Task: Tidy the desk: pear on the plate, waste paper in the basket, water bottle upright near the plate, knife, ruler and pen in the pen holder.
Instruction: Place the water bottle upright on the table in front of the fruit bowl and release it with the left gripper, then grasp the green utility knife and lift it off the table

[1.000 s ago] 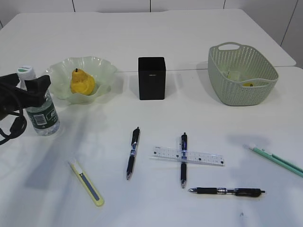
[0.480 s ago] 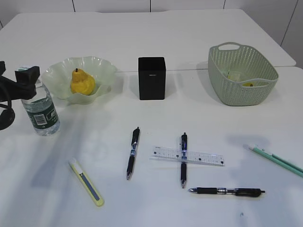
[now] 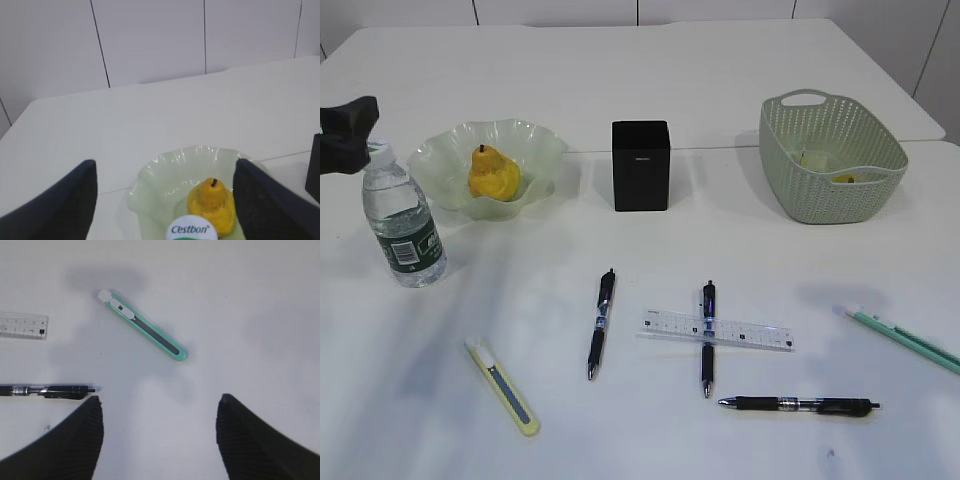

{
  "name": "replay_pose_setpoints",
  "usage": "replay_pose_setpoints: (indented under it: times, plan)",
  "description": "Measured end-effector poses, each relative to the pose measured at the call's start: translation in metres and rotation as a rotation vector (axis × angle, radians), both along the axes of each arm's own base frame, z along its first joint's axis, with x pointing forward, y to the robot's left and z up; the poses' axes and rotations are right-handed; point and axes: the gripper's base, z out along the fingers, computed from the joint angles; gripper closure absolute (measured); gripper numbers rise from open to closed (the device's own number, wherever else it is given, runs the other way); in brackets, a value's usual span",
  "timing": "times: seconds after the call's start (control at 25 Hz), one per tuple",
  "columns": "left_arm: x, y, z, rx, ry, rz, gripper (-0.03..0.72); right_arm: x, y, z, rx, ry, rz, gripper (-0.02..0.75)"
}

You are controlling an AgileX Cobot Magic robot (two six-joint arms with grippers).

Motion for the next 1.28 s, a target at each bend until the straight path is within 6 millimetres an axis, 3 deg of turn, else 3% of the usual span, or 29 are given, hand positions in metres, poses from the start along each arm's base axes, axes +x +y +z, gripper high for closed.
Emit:
replay_pose_setpoints:
  times: [0.24,0.88,1.04,1.28]
  plan:
    - [-0.021,0.003,0.036,-0.021,-0.005,0.015,0.094,0.000,0.000,0.000,0.000,-0.002,0.001,0.186]
    - [-0.075,0.006,0.113,-0.023,0.294,-0.007,0.095,-0.002,-0.001,-0.001,-0.067,0.034,0.111,0.186]
    - [-0.084,0.006,0.119,-0.009,0.440,-0.016,0.107,-0.002,-0.001,0.003,-0.074,0.034,0.119,0.186]
    - [-0.093,0.005,0.124,0.008,0.603,-0.025,0.140,0.012,-0.002,0.024,-0.075,0.030,0.114,0.186]
